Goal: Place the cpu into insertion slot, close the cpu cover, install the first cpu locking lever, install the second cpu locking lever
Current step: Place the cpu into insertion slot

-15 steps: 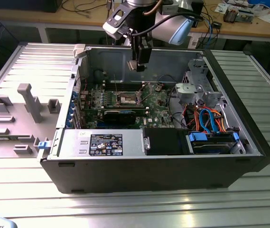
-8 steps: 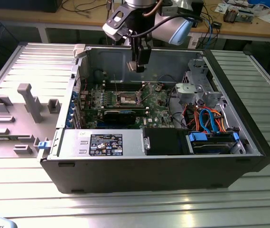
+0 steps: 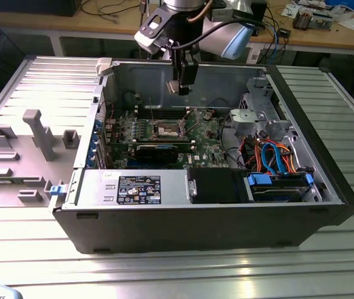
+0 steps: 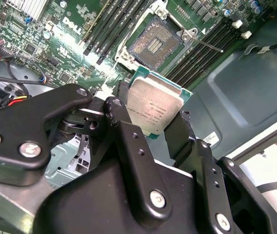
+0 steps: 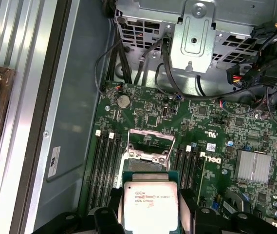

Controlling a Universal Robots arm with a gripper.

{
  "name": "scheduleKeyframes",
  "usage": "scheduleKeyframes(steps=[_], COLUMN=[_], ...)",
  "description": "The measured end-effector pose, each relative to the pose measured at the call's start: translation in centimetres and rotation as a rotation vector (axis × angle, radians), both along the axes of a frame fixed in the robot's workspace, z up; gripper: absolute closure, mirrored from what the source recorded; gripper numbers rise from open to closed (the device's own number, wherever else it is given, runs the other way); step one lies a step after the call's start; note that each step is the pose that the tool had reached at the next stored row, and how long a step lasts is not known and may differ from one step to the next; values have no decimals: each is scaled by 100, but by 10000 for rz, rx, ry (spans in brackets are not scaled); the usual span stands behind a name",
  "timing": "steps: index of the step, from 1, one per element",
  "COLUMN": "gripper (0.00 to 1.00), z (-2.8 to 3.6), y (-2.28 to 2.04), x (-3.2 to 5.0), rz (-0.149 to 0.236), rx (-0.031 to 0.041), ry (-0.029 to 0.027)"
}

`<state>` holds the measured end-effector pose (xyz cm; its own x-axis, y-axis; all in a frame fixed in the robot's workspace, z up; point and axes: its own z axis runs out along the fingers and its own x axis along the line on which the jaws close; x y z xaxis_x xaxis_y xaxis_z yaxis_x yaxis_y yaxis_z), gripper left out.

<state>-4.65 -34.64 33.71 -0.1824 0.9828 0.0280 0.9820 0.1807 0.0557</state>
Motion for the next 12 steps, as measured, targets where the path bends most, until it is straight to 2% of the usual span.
scheduleKeyframes(steps=[8, 9, 12], gripper=[46, 46, 46], z=[-25, -27, -43], y=[0, 0, 0], x=[0, 0, 0], rz=[-79, -209, -1070], rx=[3, 3, 3], ry=[0, 0, -1])
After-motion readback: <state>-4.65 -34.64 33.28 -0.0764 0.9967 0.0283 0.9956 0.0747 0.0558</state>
